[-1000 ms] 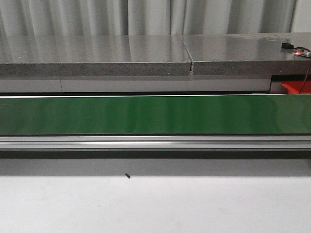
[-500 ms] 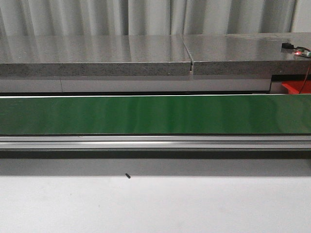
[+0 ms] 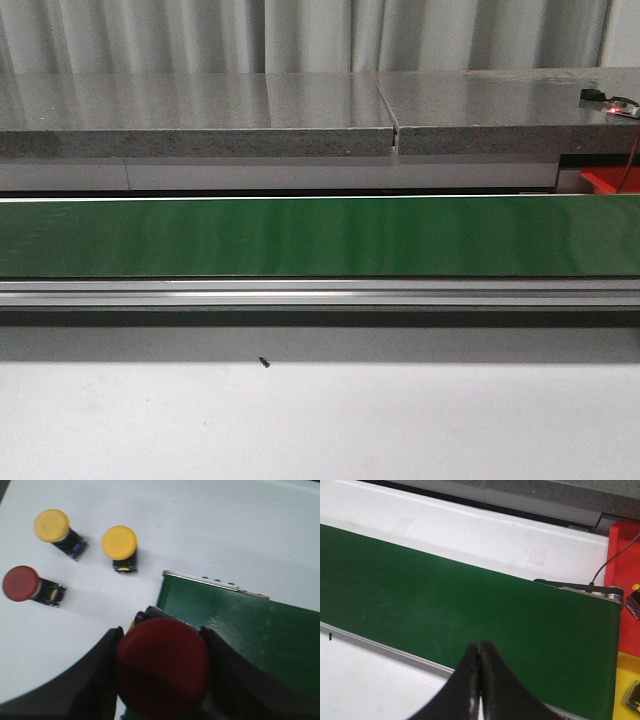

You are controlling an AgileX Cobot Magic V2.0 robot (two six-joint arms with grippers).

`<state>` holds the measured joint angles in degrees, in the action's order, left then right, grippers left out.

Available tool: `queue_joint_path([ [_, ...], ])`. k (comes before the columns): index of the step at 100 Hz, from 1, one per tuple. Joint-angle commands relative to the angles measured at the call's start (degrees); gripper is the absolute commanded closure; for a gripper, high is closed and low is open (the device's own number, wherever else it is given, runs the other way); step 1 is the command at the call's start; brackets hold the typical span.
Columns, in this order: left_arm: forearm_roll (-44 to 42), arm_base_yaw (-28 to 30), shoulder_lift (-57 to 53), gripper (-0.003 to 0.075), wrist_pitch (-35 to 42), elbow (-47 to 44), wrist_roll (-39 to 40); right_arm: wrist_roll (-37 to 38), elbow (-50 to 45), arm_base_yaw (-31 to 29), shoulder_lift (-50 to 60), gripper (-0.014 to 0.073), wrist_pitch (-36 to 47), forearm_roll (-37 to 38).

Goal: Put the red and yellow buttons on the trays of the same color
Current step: 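Grasp a red push button with the left gripper and lift it, then lower the red button onto the belt and open the left gripper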

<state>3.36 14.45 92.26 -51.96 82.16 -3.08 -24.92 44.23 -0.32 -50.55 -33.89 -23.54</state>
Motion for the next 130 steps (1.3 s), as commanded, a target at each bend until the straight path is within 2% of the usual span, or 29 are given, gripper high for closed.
queue_joint_path([
  [1,1.3,-2.6,-2.7,0.0661,1.9,0.7,0.7,-0.6,1.4,0.1,0.5,0.0662,3.6,-0.7],
  [27,1.4,-6.8,-2.7,0.0661,4.6,-4.3,0.7,-0.6,1.4,0.1,0.5,0.0662,3.6,-0.7],
  [60,1.4,-6.9,-2.6,0.0660,8.1,-9.4,0.7,-0.6,1.4,0.1,0.5,0.0662,3.6,-0.7],
  [96,1.4,-6.9,1.9,0.0644,8.2,-9.6,0.7,-0.6,1.4,0.1,0.5,0.0662,3.6,-0.7],
  [106,1.4,-6.9,1.9,0.0565,8.1,-9.4,0.7,-0.6,1.4,0.1,0.5,0.0662,3.6,-0.7],
  [123,1.6,-6.9,1.8,0.0281,7.8,-9.4,0.7,-0.6,1.4,0.1,0.5,0.0662,3.6,-0.7],
  [130,1.8,-6.9,1.5,0.0190,7.9,-9.4,0.7,-0.6,1.4,0.1,0.5,0.0662,3.6,-0.7],
])
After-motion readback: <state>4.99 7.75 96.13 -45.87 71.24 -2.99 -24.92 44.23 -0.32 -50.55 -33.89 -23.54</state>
